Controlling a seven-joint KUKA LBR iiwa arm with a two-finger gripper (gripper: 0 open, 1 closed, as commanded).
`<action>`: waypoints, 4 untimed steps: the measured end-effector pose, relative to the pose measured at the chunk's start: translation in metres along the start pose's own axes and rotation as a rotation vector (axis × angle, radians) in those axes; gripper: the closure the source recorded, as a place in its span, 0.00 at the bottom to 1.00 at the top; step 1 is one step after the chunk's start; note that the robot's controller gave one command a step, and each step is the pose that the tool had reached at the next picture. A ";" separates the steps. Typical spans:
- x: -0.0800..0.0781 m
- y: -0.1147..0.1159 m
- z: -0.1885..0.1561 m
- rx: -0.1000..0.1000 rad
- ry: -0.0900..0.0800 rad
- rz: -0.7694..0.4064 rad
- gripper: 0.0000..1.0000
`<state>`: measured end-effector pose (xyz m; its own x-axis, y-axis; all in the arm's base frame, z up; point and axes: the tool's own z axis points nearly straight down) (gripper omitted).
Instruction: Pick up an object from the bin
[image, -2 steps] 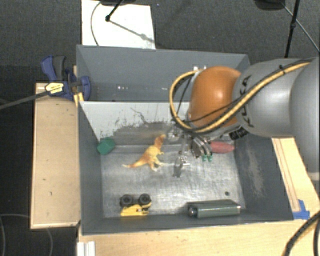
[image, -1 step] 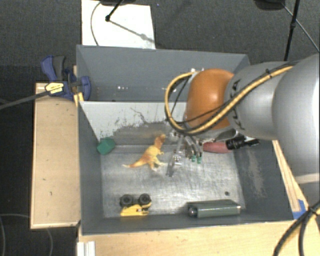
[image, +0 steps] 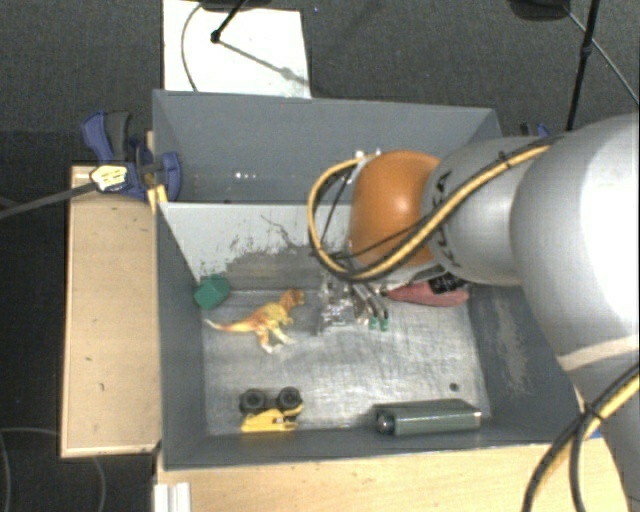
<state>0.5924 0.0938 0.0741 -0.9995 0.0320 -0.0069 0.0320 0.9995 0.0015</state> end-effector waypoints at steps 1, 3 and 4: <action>0.002 0.000 0.002 0.001 0.005 0.000 0.00; 0.004 0.004 -0.002 0.002 0.006 -0.009 0.00; 0.011 0.048 -0.047 -0.002 0.002 -0.106 0.00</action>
Offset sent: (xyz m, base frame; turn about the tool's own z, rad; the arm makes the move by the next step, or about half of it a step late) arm 0.0000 0.0000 0.0000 0.0000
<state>0.5824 0.1424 0.1213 -0.9973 -0.0738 -0.0053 -0.0738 0.9973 0.0024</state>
